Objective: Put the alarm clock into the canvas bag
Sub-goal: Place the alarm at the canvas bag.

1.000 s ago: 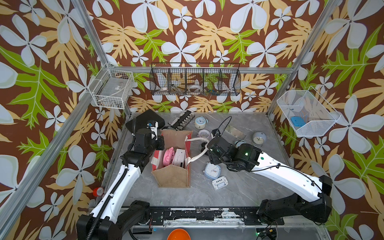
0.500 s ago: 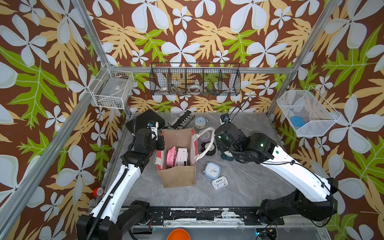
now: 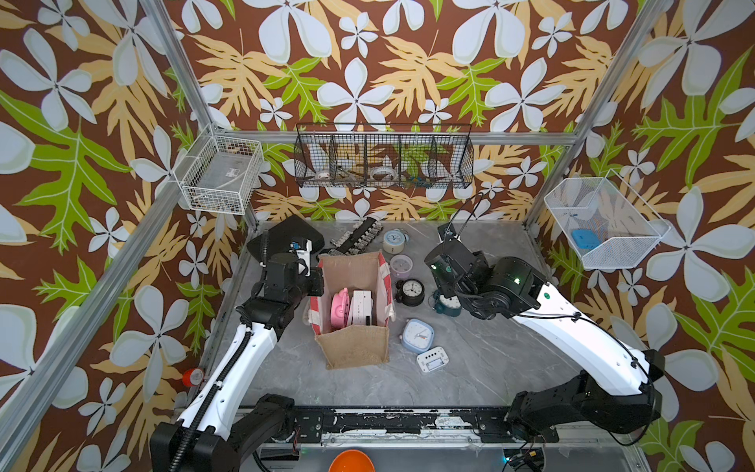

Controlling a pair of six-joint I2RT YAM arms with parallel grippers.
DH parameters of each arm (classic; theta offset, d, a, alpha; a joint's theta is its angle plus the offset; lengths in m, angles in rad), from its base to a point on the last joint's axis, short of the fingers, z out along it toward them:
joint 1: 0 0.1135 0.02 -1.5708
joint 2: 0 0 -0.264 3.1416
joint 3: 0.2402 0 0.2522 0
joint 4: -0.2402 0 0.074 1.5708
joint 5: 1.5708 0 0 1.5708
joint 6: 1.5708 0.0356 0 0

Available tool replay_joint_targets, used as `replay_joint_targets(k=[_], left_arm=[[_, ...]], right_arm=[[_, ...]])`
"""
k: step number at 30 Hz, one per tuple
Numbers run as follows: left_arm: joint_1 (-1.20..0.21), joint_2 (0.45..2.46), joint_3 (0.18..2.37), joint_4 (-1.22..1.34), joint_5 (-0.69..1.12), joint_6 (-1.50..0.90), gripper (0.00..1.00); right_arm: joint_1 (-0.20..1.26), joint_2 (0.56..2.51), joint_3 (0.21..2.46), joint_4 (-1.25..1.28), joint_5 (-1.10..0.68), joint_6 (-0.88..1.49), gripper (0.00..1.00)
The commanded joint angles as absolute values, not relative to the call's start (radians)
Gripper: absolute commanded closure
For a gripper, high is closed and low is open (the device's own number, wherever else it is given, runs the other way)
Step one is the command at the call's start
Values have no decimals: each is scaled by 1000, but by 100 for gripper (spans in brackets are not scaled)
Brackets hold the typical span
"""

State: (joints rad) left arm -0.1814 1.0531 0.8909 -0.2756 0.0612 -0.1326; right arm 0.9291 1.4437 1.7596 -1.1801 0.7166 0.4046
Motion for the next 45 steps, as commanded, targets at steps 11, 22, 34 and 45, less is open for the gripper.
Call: replay_joint_targets(k=[11, 22, 34, 45], left_arm=[[-161, 1090, 930, -232, 138, -122, 100], [-104, 1100, 903, -173, 283, -175, 100], [-103, 1054, 870, -176, 262, -180, 100], [-104, 1039, 865, -169, 250, -183, 100]], right_arm=[[957, 1573, 1839, -833, 147, 43, 35], [1021, 1863, 2018, -844, 12, -179, 34], [1040, 2126, 2133, -922, -129, -267, 38], [1072, 2096, 2001, -922, -145, -237, 42]])
